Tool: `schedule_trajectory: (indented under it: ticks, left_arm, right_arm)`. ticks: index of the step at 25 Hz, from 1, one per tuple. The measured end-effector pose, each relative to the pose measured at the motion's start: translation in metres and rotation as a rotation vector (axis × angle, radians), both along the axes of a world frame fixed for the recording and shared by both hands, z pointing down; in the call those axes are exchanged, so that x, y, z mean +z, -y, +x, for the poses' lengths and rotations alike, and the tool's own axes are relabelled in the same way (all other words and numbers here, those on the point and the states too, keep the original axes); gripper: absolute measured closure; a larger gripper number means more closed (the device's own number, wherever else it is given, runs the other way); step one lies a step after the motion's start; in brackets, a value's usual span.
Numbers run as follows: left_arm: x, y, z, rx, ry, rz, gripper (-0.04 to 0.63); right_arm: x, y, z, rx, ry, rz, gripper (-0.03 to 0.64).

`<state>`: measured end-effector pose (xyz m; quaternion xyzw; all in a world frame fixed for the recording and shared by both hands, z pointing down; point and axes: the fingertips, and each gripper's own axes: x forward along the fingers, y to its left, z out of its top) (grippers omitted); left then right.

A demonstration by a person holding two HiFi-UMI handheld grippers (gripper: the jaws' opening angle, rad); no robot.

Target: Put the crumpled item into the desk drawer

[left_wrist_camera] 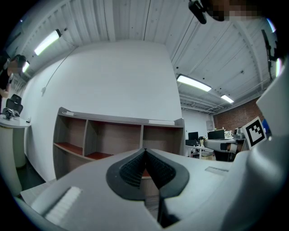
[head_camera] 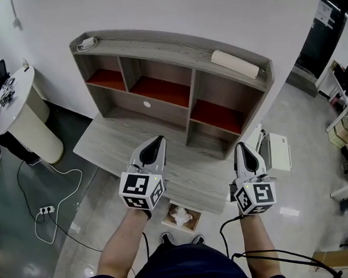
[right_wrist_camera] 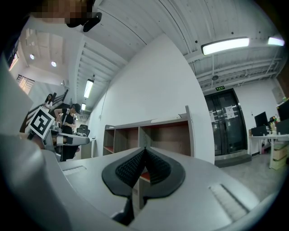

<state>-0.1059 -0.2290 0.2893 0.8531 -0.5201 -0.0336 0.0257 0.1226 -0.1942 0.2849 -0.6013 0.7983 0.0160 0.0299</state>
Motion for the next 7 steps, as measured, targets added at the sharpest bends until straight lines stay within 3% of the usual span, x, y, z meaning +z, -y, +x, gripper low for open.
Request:
schedule_trajectory:
  ticks: [7]
  left_arm:
    - [0.0024,0.0001,-0.01,0.005,-0.002,-0.001,0.591]
  right_arm:
    - [-0.0009,-0.0006,-0.0101,0.003,-0.005,0.007,0.611]
